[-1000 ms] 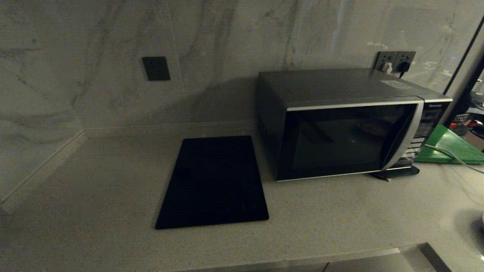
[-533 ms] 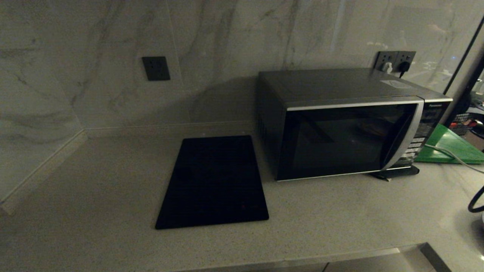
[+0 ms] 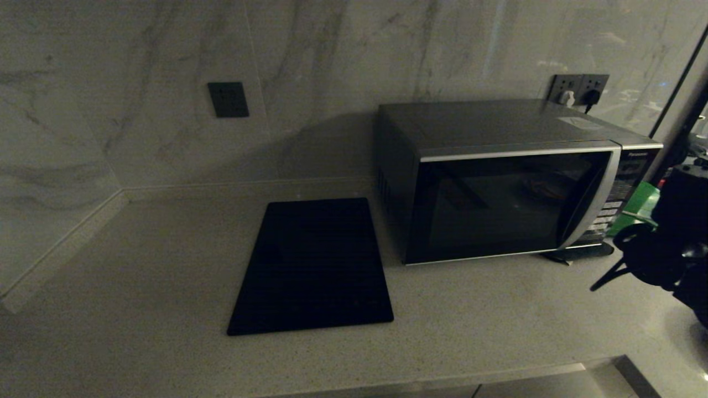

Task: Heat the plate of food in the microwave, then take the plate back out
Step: Open the microwave oven

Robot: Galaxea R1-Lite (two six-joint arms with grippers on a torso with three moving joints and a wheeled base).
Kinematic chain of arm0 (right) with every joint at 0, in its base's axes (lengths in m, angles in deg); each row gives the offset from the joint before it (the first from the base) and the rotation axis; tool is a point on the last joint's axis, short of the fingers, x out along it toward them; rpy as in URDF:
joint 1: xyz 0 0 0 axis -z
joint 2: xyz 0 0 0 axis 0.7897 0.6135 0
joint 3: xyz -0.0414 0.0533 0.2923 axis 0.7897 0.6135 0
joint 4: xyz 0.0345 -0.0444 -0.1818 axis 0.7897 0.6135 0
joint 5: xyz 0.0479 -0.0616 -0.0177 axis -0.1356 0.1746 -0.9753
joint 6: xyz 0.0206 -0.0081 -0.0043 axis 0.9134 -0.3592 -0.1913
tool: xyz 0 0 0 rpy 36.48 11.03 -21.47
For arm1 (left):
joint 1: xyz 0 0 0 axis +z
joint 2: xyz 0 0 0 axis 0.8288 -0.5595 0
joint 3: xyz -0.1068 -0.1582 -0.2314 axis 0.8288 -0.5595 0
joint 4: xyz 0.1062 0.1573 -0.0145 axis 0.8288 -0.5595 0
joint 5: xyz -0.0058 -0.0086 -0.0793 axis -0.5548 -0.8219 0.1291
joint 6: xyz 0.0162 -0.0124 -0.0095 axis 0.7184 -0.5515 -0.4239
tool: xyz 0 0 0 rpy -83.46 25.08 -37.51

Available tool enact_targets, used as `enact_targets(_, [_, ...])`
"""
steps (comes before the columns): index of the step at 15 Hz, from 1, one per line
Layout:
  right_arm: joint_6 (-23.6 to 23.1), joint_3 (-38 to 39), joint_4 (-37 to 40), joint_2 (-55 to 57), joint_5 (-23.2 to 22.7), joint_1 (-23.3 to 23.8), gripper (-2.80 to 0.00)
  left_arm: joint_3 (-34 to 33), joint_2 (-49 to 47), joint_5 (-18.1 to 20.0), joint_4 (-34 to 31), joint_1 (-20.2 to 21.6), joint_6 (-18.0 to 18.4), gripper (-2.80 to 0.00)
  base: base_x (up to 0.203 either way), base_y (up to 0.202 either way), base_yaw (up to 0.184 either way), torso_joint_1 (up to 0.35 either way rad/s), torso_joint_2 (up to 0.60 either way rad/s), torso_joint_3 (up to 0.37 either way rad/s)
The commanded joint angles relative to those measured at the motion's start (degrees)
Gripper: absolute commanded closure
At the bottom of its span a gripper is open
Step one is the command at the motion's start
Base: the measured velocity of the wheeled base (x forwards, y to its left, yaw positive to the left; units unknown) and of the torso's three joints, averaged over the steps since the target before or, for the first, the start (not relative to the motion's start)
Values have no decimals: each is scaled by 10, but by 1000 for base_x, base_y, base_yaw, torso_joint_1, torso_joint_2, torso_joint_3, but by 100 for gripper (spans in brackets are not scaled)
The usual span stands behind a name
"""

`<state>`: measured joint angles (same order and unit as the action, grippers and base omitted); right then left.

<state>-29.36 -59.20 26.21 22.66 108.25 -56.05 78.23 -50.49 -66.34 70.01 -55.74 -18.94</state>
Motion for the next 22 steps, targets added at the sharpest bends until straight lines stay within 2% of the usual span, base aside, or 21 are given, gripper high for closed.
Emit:
enact_targets(1, [-24, -22, -162, 114, 24, -21, -280, 0, -1, 0, 0, 0, 0, 0, 0, 0, 0, 0, 0, 0])
enact_targets(3, [-86, -48, -252, 175, 62, -40, -280, 0, -1, 0, 0, 0, 0, 0, 0, 0, 0, 0, 0, 0])
enact_targets(4, [-120, -66, -269, 193, 87, -54, -280, 0, -1, 0, 0, 0, 0, 0, 0, 0, 0, 0, 0, 0])
enact_targets(7, [-179, -108, -276, 200, 95, -75, -280, 0, -1, 0, 0, 0, 0, 0, 0, 0, 0, 0, 0, 0])
enact_targets(9, [-184, -146, -278, 204, 95, -82, -280, 0, -1, 0, 0, 0, 0, 0, 0, 0, 0, 0, 0, 0])
enact_targets(16, [-163, -201, -305, 208, 95, -90, -280, 0, -1, 0, 0, 0, 0, 0, 0, 0, 0, 0, 0, 0])
enact_targets(22, [-156, -189, -305, 228, 95, -93, -280, 0, -1, 0, 0, 0, 0, 0, 0, 0, 0, 0, 0, 0])
